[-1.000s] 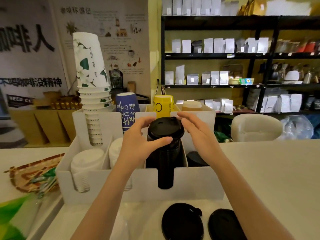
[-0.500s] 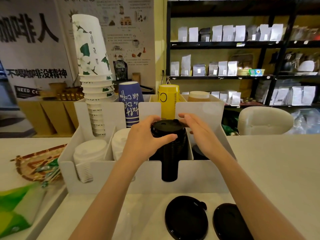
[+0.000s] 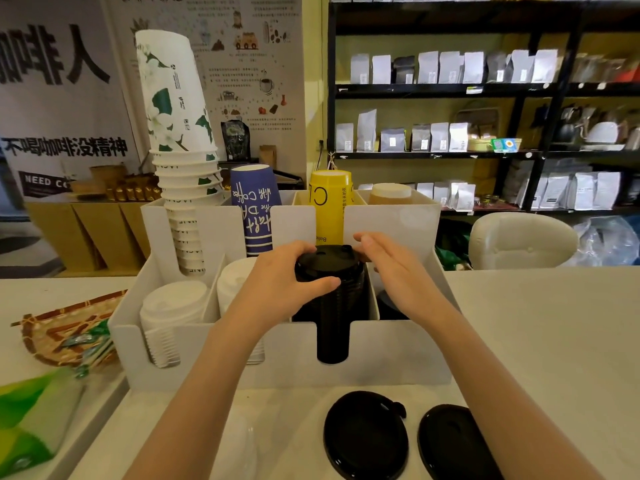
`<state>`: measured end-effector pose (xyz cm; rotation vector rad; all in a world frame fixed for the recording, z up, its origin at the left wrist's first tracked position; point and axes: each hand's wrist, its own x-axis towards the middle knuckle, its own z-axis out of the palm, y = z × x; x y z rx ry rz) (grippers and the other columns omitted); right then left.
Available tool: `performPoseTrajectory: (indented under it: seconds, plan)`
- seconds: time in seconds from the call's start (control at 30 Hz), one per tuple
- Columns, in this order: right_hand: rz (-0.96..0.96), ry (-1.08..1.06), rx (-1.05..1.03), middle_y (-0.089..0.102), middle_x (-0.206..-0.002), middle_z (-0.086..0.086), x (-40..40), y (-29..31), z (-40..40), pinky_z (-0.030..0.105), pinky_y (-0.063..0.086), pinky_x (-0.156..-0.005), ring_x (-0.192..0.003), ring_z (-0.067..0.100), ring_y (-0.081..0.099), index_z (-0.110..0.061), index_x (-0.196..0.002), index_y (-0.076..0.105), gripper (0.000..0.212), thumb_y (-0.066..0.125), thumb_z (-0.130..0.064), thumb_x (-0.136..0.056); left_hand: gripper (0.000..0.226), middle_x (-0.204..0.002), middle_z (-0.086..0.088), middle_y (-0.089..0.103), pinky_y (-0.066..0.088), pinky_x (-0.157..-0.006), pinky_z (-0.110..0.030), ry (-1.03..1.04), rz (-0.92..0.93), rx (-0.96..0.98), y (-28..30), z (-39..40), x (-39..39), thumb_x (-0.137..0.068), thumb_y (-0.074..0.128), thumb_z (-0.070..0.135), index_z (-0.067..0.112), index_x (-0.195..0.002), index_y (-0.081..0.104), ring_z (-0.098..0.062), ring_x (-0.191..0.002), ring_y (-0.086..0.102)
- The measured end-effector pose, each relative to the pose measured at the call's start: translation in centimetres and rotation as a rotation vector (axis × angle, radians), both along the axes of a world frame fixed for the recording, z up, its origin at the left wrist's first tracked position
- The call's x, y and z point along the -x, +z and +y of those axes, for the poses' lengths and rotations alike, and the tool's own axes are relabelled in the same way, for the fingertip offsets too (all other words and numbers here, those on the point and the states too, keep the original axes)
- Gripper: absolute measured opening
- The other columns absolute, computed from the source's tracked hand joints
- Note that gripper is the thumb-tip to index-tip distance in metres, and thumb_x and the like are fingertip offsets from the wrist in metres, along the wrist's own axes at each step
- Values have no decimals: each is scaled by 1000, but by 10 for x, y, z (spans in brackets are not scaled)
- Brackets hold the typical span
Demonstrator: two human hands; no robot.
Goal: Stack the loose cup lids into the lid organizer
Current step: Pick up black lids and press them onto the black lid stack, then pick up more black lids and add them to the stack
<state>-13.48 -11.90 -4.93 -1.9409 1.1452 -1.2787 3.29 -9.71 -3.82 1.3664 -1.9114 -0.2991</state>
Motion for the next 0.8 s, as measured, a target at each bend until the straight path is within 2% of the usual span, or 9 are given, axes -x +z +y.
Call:
performPoseTrajectory:
  seconds: [0.07, 0.13, 0.2, 0.3, 0.43, 0.57, 0.63, 0.73, 0.8]
  plan:
    - [-21, -2, 9, 58, -103, -8, 1, 0, 3, 11, 36, -79, -104, 10, 51, -34, -101, 47, 18, 30, -33, -95, 50, -120, 0, 59, 35, -71, -10, -5, -41, 6, 1, 2, 2, -76, 64, 36, 19, -121, 49, -8, -98, 47]
    - [-37, -1, 19, 52, -95, -22, 2, 3, 8, 9, 36, -78, -99, 1, 50, -36, -100, 47, 17, 31, -32, -94, 55, -129, -1, 52, 32, -83, -17, 9, -65, 24, 2, 4, 4, -77, 62, 37, 19, -126, 44, -11, -110, 45]
    - [-33, -12, 43, 50, -94, -26, 4, 6, 19, 6, 36, -77, -94, -7, 48, -33, -105, 48, 20, 32, -32, -94, 56, -134, 0, 47, 27, -89, -18, 14, -68, 84, 6, 10, 6, -78, 61, 39, 21, -128, 42, -13, -121, 41]
    - [-48, -29, 81, 53, -95, -24, 8, 5, 37, 7, 40, -77, -96, -5, 51, -32, -105, 50, 20, 34, -31, -93, 47, -131, 2, 49, 23, -90, -12, -8, -40, 244, 13, 28, 10, -80, 59, 36, 20, -123, 48, -10, -120, 41]
    - [-17, -91, 26, 63, -91, -6, 18, -8, 56, 22, 46, -79, -91, 8, 59, -23, -99, 59, 25, 37, -31, -93, 33, -115, 0, 59, 36, -86, -19, -94, 31, 294, 2, 58, 21, -80, 59, 29, 18, -111, 58, -10, -104, 50]
    - [93, -82, -130, 67, -91, 7, 26, -32, 74, 14, 43, -68, -83, 15, 60, -11, -96, 66, 36, 36, -32, -93, 45, -125, 1, 53, 36, -90, -20, -168, -126, 11, -43, 71, 25, -80, 58, 37, 20, -121, 50, -10, -112, 48]
    - [141, -81, -226, 66, -95, 9, 27, -45, 81, 17, 41, -68, -85, 15, 58, -10, -97, 65, 35, 36, -31, -93, 59, -136, -1, 45, 33, -94, -22, -188, -254, -197, -65, 72, 23, -79, 58, 42, 19, -130, 40, -14, -122, 43]
    - [132, -114, -301, 62, -97, 6, 28, -61, 90, 21, 41, -75, -89, 16, 56, -12, -100, 62, 33, 35, -31, -93, 71, -141, -4, 40, 33, -98, -26, -201, -353, -437, -85, 72, 21, -75, 62, 45, 16, -134, 34, -18, -127, 38]
    - [153, -116, -331, 60, -96, 1, 27, -69, 96, 27, 42, -85, -93, 15, 56, -14, -103, 59, 34, 33, -34, -94, 69, -133, -6, 48, 39, -95, -29, -197, -385, -475, -89, 74, 23, -72, 65, 45, 15, -129, 40, -19, -119, 45]
